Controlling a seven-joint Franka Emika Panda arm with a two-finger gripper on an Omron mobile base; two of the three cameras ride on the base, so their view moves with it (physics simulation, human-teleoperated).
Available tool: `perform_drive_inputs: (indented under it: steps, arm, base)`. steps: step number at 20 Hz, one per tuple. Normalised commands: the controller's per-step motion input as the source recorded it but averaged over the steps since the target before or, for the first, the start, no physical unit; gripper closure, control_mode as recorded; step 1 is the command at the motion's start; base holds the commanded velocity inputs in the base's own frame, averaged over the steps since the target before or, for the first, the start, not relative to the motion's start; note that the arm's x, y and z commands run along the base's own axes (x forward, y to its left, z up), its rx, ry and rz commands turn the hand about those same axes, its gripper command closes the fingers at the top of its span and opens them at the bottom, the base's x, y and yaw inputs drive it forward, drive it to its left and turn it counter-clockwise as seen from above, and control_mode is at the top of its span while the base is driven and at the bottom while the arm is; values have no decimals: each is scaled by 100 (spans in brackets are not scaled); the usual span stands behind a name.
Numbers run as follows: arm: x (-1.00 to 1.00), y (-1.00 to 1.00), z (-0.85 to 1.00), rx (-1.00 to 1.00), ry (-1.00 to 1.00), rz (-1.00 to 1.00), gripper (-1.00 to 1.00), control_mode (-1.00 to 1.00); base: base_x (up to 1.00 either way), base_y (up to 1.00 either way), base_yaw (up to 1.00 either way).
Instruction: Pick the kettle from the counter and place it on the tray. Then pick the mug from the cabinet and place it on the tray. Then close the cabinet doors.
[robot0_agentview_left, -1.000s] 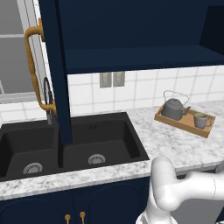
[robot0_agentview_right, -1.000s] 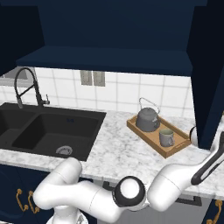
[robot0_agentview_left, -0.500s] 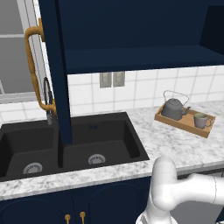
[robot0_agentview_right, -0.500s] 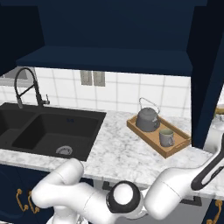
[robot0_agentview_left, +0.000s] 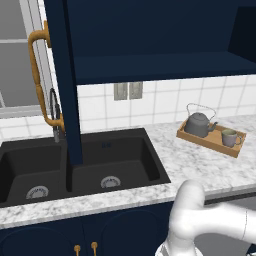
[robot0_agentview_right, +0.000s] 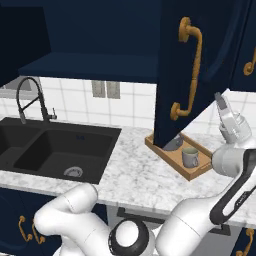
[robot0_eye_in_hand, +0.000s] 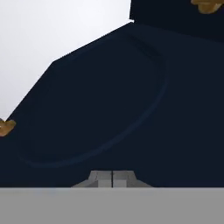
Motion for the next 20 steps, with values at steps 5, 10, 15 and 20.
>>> perform_drive_inputs:
  steps: [5, 10, 15, 20]
  arm:
    - [0, 72, 15, -5, 8, -14, 100, -100]
    - [5, 47, 16, 0, 19, -13, 100, -100]
    - [22, 45, 16, -1, 38, -11, 100, -100]
    - [55, 67, -1, -14, 45, -19, 100, -100]
  base:
    - [0, 0, 0]
    - [0, 0, 0]
    - [0, 0, 0]
    - [0, 0, 0]
